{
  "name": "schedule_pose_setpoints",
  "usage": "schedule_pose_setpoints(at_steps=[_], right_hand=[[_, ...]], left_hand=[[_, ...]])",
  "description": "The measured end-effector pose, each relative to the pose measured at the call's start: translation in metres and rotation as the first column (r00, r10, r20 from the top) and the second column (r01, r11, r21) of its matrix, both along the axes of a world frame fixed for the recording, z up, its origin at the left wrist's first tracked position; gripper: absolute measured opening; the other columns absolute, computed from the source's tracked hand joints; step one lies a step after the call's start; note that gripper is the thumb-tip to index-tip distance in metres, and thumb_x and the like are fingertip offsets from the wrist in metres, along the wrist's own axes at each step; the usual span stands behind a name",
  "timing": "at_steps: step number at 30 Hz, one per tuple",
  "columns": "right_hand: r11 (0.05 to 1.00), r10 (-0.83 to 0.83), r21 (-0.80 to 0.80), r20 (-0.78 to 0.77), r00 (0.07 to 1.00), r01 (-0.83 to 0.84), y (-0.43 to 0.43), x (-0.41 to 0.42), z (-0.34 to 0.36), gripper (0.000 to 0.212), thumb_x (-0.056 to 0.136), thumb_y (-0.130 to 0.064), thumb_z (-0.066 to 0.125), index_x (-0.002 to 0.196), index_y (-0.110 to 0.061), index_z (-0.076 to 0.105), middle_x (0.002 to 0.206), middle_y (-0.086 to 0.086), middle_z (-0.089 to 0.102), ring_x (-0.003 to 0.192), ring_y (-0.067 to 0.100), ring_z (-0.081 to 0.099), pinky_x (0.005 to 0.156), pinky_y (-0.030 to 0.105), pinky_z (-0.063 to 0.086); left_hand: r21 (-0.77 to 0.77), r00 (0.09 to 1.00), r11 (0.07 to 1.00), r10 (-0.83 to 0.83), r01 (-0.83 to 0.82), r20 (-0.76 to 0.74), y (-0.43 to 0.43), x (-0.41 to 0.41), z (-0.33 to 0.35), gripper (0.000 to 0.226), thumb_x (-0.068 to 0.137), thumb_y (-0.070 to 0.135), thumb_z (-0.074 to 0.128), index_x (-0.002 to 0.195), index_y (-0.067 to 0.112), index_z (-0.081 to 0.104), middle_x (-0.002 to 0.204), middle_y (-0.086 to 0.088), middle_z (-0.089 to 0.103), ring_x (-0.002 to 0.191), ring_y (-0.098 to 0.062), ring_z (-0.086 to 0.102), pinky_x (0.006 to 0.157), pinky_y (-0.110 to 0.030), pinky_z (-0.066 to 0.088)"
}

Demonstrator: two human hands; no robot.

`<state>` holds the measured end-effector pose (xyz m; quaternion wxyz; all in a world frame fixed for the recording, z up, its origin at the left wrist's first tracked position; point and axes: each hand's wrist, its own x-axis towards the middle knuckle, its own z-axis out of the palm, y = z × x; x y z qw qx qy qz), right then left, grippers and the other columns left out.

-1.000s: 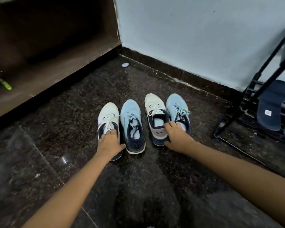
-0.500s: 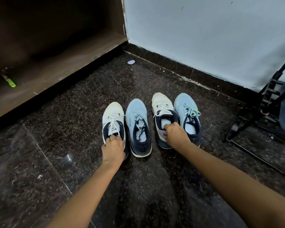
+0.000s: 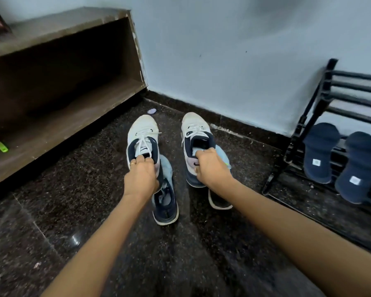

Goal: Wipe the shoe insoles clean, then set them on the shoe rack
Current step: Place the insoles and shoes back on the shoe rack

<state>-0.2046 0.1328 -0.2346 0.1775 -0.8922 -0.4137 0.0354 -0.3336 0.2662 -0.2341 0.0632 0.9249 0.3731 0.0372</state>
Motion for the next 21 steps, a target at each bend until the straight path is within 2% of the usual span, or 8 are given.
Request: schedule_pose_setpoints(at_steps=[3, 7, 11, 16, 18, 21], right_hand=[[0.998, -0.023, 0.054, 0.079, 0.997, 0.019, -0.020, 0.005, 0.043, 0.020, 0.086, -0.009, 0.054, 0.106, -0.003, 0.053, 0.109, 0.014, 0.056, 0.110, 0.027, 0.044, 0.079, 0.032, 0.041], [0.991, -0.093, 0.106, 0.164, 0.982, 0.077, -0.054, 0.013, 0.101, 0.022, 0.085, -0.011, 0.055, 0.106, -0.005, 0.052, 0.110, 0.013, 0.056, 0.111, 0.027, 0.043, 0.080, 0.032, 0.042], [0.987, -0.139, 0.120, 0.266, 0.954, 0.110, -0.089, 0.018, 0.159, 0.023, 0.094, -0.017, 0.046, 0.110, -0.002, 0.051, 0.111, 0.016, 0.057, 0.110, 0.029, 0.044, 0.083, 0.033, 0.039], [0.980, -0.197, 0.122, 0.409, 0.891, 0.160, -0.137, 0.019, 0.218, 0.024, 0.092, -0.010, 0.045, 0.114, -0.002, 0.053, 0.111, 0.014, 0.057, 0.110, 0.030, 0.047, 0.089, 0.031, 0.037], [0.976, -0.217, 0.115, 0.435, 0.874, 0.185, -0.158, 0.023, 0.236, 0.023, 0.092, -0.009, 0.045, 0.112, -0.004, 0.055, 0.108, 0.012, 0.057, 0.106, 0.029, 0.049, 0.088, 0.030, 0.035], [0.950, -0.310, 0.156, 0.342, 0.887, 0.271, -0.191, 0.036, 0.258, 0.020, 0.092, -0.010, 0.044, 0.108, -0.003, 0.056, 0.107, 0.016, 0.058, 0.105, 0.032, 0.050, 0.076, 0.030, 0.032]], left_hand=[[0.000, 0.998, 0.998, -0.058, 0.058, 0.017, -0.019, 0.024, 0.041, 0.029, 0.099, 0.027, 0.049, 0.117, 0.004, 0.053, 0.124, -0.012, 0.046, 0.123, -0.029, 0.043, 0.082, -0.044, 0.047], [0.076, 0.989, 0.988, -0.139, 0.136, 0.041, -0.051, 0.056, 0.101, 0.031, 0.100, 0.026, 0.048, 0.119, 0.002, 0.054, 0.125, -0.015, 0.046, 0.122, -0.032, 0.044, 0.084, -0.046, 0.046], [0.146, 0.972, 0.968, -0.218, 0.203, 0.092, -0.087, 0.082, 0.160, 0.034, 0.101, 0.029, 0.045, 0.119, 0.002, 0.056, 0.122, -0.017, 0.049, 0.116, -0.035, 0.049, 0.082, -0.047, 0.046], [0.248, 0.917, 0.911, -0.372, 0.330, 0.144, -0.135, 0.110, 0.219, 0.040, 0.100, 0.035, 0.044, 0.116, 0.000, 0.058, 0.118, -0.021, 0.052, 0.111, -0.039, 0.054, 0.084, -0.048, 0.048], [0.252, 0.891, 0.891, -0.425, 0.379, 0.161, -0.159, 0.120, 0.235, 0.039, 0.100, 0.035, 0.045, 0.114, 0.001, 0.059, 0.118, -0.022, 0.052, 0.110, -0.040, 0.054, 0.085, -0.048, 0.047], [0.252, 0.836, 0.853, -0.509, 0.457, 0.204, -0.193, 0.135, 0.253, 0.035, 0.099, 0.032, 0.047, 0.110, 0.000, 0.059, 0.116, -0.022, 0.053, 0.107, -0.041, 0.055, 0.081, -0.047, 0.047]])
